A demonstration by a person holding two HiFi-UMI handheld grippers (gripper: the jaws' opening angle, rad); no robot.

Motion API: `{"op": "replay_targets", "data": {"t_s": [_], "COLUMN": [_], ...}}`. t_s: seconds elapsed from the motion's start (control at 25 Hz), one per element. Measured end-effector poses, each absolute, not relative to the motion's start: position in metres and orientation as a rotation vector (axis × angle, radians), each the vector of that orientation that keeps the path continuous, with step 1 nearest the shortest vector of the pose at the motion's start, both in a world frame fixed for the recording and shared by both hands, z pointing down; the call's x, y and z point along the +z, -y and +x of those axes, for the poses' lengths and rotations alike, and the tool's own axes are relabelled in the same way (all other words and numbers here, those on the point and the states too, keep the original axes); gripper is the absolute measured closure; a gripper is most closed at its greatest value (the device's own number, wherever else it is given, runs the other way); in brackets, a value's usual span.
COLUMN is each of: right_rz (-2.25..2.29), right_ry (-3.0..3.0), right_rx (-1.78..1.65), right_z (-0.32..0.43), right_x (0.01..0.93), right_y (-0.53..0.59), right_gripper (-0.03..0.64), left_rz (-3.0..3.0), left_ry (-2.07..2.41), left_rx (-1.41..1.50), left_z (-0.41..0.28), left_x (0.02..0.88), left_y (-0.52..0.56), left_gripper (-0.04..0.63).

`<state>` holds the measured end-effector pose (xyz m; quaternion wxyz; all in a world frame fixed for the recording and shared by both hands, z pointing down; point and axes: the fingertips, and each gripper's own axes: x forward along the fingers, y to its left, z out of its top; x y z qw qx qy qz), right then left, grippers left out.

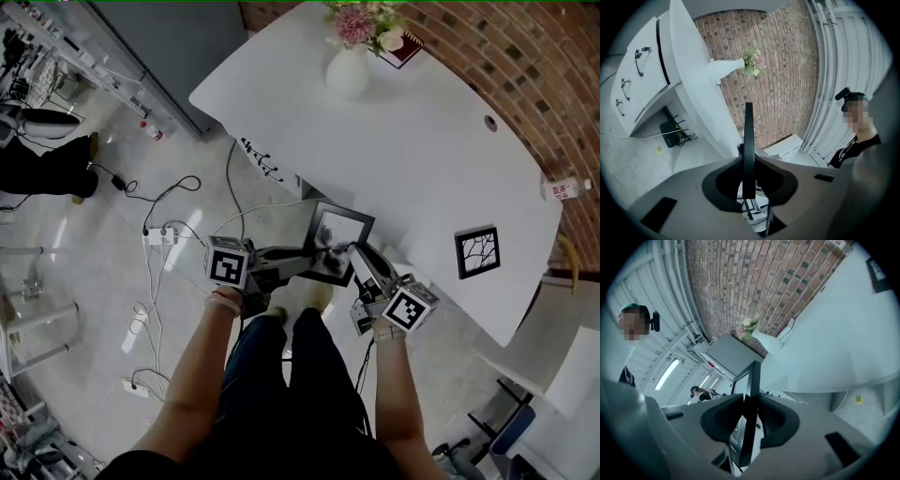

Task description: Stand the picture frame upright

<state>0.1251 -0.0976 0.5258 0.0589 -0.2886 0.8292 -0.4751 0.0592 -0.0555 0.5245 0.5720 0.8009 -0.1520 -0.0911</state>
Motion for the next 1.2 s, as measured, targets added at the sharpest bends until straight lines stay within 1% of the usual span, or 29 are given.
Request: {"op": "replay_targets", "data": {"t_s": [0.16,0.4,0.64,0.76,1.2], "right_rz": [-0.888,-0.9,-0.87,-0.858,-0.782], "right_ry": [-2.538,-2.523,-2.557,-2.539,-2.503], "right_rx": [-1.36,-1.295,-1.208,-1.213,-1.158], "right_z": [0.121,0.121,0.125,0.132,0.143], "right_x": [0.505,0.483,0.463,0.458,0.442], "right_y": [0.105,0.118,0.133,0.148,0.172], "right_gripper": [0.518,0.522,0.522,0.523,0.526], "left_rz": [1.948,2.047,2.231,2.287,2.298], "left_ry": [0.433,0.493,0.591,0.647,0.778], "left_rx": [-0.199,-0.261,-0.148,-0.138,-0.186], "left_z": [0.053,0.05,0.054,0.058,0.06], "left_x": [0.512,0.497,0.483,0.475,0.458], "left_y": [0.065,0.082,0.098,0.115,0.145], "left_gripper": [0.52,0.517,0.5,0.494,0.488]}}
